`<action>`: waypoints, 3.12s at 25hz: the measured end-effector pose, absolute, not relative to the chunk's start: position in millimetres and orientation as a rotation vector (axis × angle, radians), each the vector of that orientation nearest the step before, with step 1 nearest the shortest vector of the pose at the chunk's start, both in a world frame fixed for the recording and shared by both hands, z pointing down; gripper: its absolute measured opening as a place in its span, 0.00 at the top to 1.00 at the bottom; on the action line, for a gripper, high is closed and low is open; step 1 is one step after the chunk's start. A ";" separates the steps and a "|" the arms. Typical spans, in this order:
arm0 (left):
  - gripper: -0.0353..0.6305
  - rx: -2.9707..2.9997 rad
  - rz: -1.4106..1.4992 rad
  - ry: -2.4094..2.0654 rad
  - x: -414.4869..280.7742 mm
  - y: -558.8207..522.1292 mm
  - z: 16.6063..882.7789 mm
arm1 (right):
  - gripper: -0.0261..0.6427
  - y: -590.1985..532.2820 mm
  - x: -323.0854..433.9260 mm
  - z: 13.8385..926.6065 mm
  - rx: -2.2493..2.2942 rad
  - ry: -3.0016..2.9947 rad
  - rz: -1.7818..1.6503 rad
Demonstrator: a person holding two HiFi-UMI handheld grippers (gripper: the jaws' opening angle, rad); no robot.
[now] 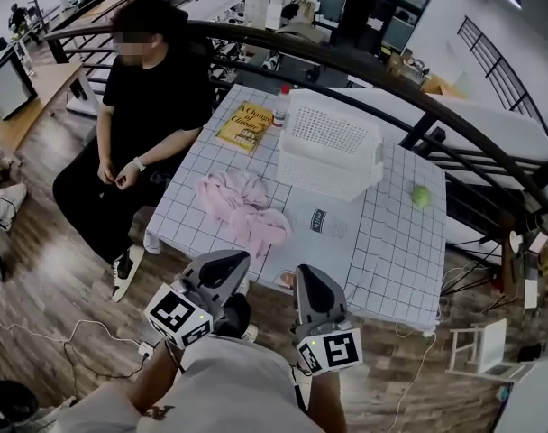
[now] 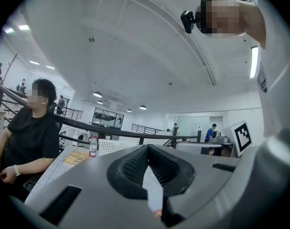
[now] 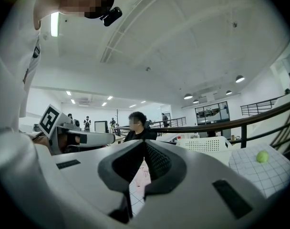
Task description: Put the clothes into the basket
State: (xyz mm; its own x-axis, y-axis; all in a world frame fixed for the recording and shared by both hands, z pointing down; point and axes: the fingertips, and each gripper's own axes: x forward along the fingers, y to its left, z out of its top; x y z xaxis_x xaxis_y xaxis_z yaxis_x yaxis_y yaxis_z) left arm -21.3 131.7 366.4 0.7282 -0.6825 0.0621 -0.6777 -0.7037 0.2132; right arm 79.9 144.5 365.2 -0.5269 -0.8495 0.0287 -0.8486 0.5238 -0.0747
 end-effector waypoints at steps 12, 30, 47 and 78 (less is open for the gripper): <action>0.94 2.706 -0.001 -1.061 -26.4 33.7 386.1 | 0.93 46.3 73.3 381.8 -1.543 2.757 -0.174; 0.94 2.654 0.008 -1.078 -66.4 -67.0 413.9 | 0.93 -61.5 22.2 439.3 -1.519 2.998 -0.285; 0.94 2.505 0.066 -1.279 -119.4 -78.1 446.8 | 0.82 -91.1 -64.4 549.0 -1.068 3.480 -0.388; 0.94 2.257 0.085 -1.572 -143.7 -42.6 462.2 | 0.25 -36.7 -96.6 705.5 -0.297 4.016 -0.465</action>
